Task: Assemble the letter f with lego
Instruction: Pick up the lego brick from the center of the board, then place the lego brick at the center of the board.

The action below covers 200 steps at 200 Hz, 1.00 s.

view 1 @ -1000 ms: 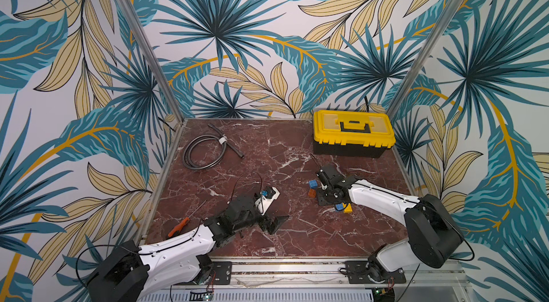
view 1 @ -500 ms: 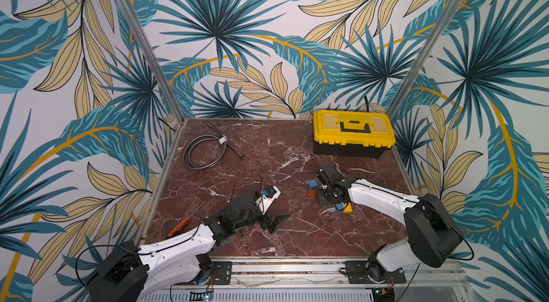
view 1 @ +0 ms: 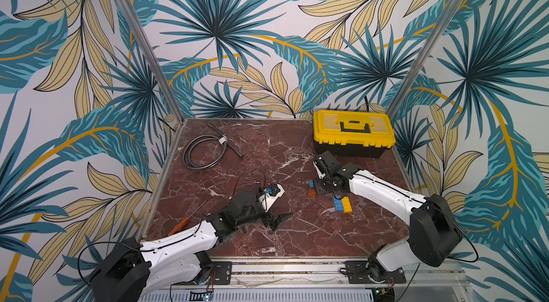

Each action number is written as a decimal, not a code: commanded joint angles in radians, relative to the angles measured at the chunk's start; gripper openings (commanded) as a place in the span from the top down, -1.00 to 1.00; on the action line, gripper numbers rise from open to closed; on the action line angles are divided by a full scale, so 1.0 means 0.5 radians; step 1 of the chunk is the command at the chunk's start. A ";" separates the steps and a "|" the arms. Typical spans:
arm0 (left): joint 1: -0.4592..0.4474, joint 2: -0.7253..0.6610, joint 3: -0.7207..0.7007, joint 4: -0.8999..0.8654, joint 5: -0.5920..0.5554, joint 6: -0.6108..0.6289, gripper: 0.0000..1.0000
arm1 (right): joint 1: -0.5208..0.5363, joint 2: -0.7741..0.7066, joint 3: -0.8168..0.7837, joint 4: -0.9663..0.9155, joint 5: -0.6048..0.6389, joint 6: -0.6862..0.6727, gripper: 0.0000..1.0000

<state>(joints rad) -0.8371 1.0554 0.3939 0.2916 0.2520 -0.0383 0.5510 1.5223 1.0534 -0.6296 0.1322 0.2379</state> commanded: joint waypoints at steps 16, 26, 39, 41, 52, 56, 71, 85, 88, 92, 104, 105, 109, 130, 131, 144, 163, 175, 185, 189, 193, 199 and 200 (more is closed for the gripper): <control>-0.004 0.019 0.050 0.015 0.048 0.038 -0.99 | 0.026 0.144 0.176 -0.110 -0.172 -0.205 0.52; -0.004 0.016 0.050 0.015 0.042 0.040 -0.99 | 0.032 0.185 0.224 -0.121 -0.203 -0.241 0.52; -0.004 0.005 0.046 0.015 0.040 0.037 -0.99 | 0.041 0.229 0.268 -0.116 -0.227 -0.280 0.52; -0.004 0.004 0.046 0.015 0.038 0.038 -0.99 | 0.042 0.234 0.272 -0.113 -0.230 -0.286 0.52; -0.005 -0.007 0.040 0.015 0.021 0.032 -0.99 | 0.048 0.272 0.304 -0.103 -0.240 -0.311 0.52; -0.004 -0.008 0.041 0.015 0.016 0.031 -0.99 | 0.050 0.287 0.316 -0.100 -0.245 -0.318 0.52; -0.004 -0.009 0.040 0.013 0.000 0.017 -0.99 | 0.057 0.341 0.346 -0.071 -0.264 -0.352 0.52; -0.004 0.013 0.042 0.015 0.002 0.008 -0.99 | 0.068 0.388 0.357 -0.037 -0.268 -0.379 0.52; -0.004 0.019 0.046 0.015 0.002 0.007 -0.99 | 0.071 0.400 0.361 -0.031 -0.269 -0.387 0.52; -0.004 0.027 0.046 0.015 0.005 0.004 -0.99 | 0.072 0.415 0.362 -0.022 -0.268 -0.396 0.52; -0.004 0.049 0.051 0.015 0.013 0.003 -0.99 | 0.082 0.462 0.373 -0.005 -0.264 -0.413 0.52; -0.002 0.049 0.052 0.015 0.014 0.003 -0.99 | 0.084 0.465 0.373 -0.003 -0.264 -0.415 0.52; -0.004 0.052 0.051 0.015 0.012 0.004 -0.99 | 0.085 0.477 0.372 0.005 -0.264 -0.422 0.52; -0.004 0.068 0.062 0.015 0.006 0.006 -0.99 | 0.101 0.531 0.371 0.055 -0.267 -0.443 0.52; -0.004 0.069 0.062 0.015 0.007 0.006 -0.99 | 0.104 0.533 0.371 0.057 -0.267 -0.444 0.52; -0.002 0.071 0.061 0.015 -0.005 0.008 -0.99 | 0.118 0.551 0.369 0.095 -0.268 -0.451 0.52; -0.001 0.071 0.056 0.015 -0.014 0.011 -0.99 | 0.133 0.567 0.362 0.138 -0.256 -0.458 0.52; -0.001 0.073 0.057 0.015 -0.024 0.011 -0.99 | 0.143 0.584 0.363 0.159 -0.233 -0.464 0.52; -0.004 0.075 0.057 0.014 -0.028 0.010 -0.99 | 0.150 0.602 0.372 0.168 -0.219 -0.473 0.52; -0.002 0.077 0.058 0.015 -0.031 0.009 -0.99 | 0.152 0.611 0.375 0.169 -0.209 -0.475 0.52; -0.003 0.079 0.056 0.015 -0.034 0.009 -0.99 | 0.155 0.622 0.380 0.172 -0.201 -0.476 0.52; -0.003 0.084 0.056 0.015 -0.041 0.007 -0.99 | 0.157 0.635 0.388 0.174 -0.194 -0.476 0.52; -0.003 0.085 0.056 0.015 -0.042 0.008 -0.99 | 0.158 0.637 0.389 0.174 -0.192 -0.477 0.52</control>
<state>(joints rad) -0.8371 1.0889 0.3939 0.2924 0.2462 -0.0334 0.6193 1.8095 1.2251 -0.5671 0.0143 0.0174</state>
